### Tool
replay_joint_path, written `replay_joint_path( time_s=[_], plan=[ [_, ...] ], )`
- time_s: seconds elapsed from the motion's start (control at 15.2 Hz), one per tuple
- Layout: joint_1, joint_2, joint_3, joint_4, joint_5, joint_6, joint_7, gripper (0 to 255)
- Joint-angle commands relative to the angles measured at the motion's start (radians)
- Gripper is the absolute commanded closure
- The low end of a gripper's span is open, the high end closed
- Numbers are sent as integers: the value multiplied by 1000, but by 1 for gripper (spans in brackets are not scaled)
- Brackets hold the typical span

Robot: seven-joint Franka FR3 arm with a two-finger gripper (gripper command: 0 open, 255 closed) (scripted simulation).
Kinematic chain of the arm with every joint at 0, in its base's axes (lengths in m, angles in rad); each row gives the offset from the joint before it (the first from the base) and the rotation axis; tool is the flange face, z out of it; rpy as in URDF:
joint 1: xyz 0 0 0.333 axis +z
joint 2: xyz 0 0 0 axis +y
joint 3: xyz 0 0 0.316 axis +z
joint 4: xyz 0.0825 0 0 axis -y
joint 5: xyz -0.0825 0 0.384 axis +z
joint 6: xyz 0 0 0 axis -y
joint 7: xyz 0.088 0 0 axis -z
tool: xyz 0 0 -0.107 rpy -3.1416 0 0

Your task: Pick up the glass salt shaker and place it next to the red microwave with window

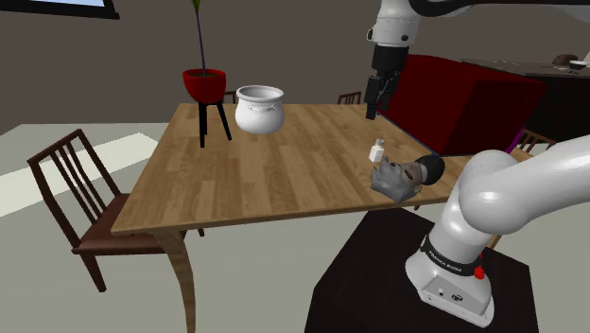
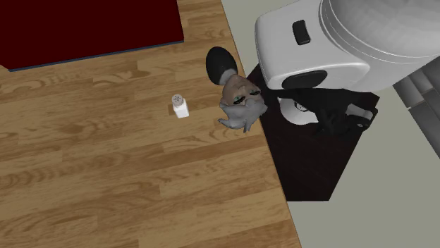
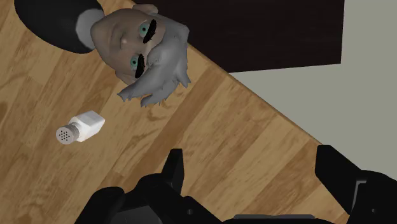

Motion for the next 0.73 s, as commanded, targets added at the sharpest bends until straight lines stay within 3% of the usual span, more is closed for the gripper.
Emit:
replay_joint_path(
  time_s=[0.0, 0.66],
  plan=[
    [0, 0, 0, 0, 0, 0, 0, 0],
    [-82, 36, -199, -146, -183, 232, -212, 0]
  ],
)
